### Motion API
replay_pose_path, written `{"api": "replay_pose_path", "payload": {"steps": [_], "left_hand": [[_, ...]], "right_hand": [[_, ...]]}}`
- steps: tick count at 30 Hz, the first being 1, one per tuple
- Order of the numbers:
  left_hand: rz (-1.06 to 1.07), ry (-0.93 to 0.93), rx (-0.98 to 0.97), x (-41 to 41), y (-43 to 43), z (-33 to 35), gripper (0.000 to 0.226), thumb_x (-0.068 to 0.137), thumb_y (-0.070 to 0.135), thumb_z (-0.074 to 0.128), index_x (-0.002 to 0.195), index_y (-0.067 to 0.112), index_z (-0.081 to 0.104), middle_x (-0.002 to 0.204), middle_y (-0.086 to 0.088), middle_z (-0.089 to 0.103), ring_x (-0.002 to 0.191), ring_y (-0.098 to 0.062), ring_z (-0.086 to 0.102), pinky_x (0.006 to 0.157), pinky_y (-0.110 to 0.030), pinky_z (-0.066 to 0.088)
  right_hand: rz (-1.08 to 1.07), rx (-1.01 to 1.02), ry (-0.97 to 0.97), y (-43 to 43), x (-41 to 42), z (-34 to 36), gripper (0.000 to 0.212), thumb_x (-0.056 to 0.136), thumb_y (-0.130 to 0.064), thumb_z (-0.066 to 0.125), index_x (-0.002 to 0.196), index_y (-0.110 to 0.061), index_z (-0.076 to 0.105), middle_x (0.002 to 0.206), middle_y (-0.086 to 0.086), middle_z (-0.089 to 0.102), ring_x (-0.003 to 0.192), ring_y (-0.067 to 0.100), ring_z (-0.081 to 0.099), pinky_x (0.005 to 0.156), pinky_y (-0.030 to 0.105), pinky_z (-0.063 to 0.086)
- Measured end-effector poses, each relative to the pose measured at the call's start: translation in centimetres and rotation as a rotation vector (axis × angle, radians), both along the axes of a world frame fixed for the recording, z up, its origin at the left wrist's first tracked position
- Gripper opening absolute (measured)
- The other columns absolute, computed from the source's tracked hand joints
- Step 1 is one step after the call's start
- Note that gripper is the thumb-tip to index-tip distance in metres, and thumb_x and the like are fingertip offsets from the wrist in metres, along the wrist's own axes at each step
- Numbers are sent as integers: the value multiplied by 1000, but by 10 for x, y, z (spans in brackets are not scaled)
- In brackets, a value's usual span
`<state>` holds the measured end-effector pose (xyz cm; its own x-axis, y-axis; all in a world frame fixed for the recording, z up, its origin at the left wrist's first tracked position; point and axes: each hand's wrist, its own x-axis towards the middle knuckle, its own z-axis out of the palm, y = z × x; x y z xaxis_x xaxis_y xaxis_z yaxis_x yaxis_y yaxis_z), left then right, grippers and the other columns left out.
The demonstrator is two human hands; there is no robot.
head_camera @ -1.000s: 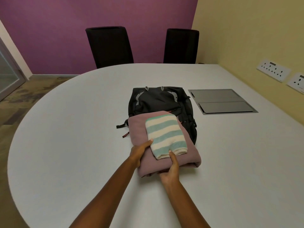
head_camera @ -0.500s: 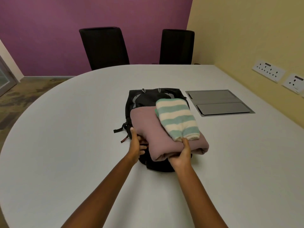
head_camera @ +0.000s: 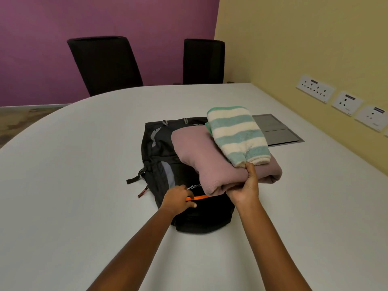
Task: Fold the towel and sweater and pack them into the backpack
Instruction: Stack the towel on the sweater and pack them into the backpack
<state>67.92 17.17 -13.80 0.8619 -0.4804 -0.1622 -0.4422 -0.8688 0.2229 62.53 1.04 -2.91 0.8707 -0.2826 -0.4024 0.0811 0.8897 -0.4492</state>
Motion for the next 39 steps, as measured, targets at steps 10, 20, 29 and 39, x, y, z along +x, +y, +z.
{"api": "replay_pose_path", "payload": {"steps": [10, 20, 29, 39], "left_hand": [[-142, 12, 34, 3, -19, -9, 89, 70, 84, 23, 124, 20, 51, 125, -5, 47, 115, -22, 47, 94, -34, 36], [-18, 334, -470, 0, -35, -19, 18, 87, 21, 62, 70, 16, 58, 74, 3, 53, 71, -10, 49, 68, -18, 37], [393, 527, -1006, 5, -30, -6, 32, 89, 2, 57, 58, 10, 51, 65, -1, 52, 67, -7, 50, 64, -7, 41], [608, 271, -1171, 62, -33, 70, 34, 89, 10, 60, 55, 13, 52, 64, -3, 53, 68, -15, 50, 81, -32, 42]], "right_hand": [[-88, 9, 22, -27, -7, -10, 22, 85, -23, 55, 107, -18, 57, 84, 6, 67, 59, 20, 69, 53, 38, 58], [-119, 13, -58, -39, -12, -6, 50, 53, -17, 71, 102, -17, 59, 69, 4, 71, 55, 18, 69, 52, 37, 57], [-127, -15, -29, -61, -22, 8, 13, 86, -22, 54, 99, -21, 58, 65, 2, 71, 52, 15, 68, 50, 33, 57], [-121, 25, -154, -58, -40, 9, 89, 11, -22, 90, 96, -19, 62, 73, 5, 73, 59, 19, 70, 61, 43, 57]]}}
